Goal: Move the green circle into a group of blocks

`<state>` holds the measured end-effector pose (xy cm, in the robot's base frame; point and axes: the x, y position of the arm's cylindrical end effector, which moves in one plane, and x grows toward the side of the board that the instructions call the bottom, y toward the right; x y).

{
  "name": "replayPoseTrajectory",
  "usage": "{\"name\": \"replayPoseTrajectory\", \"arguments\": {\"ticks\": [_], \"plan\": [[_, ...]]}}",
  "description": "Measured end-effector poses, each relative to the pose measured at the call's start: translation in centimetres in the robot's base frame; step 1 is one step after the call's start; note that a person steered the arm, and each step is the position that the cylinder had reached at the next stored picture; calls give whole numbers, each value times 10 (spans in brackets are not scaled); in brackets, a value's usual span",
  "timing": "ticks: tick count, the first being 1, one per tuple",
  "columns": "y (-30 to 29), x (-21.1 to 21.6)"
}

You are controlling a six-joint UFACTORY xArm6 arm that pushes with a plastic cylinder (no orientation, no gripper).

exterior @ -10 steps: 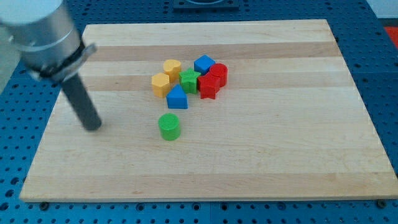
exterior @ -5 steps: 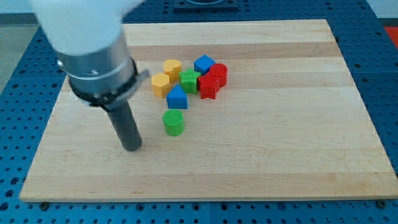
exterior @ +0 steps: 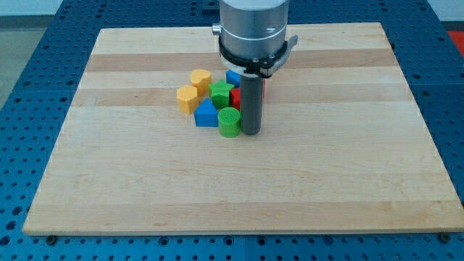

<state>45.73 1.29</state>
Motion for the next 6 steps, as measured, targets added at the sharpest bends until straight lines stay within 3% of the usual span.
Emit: {"name": "replayPoseTrajectory", "arguments": {"ticks": [1, 2, 5, 6], "plan": [[-1, 14], [-51, 45], [-42, 9], [-57, 24]]}}
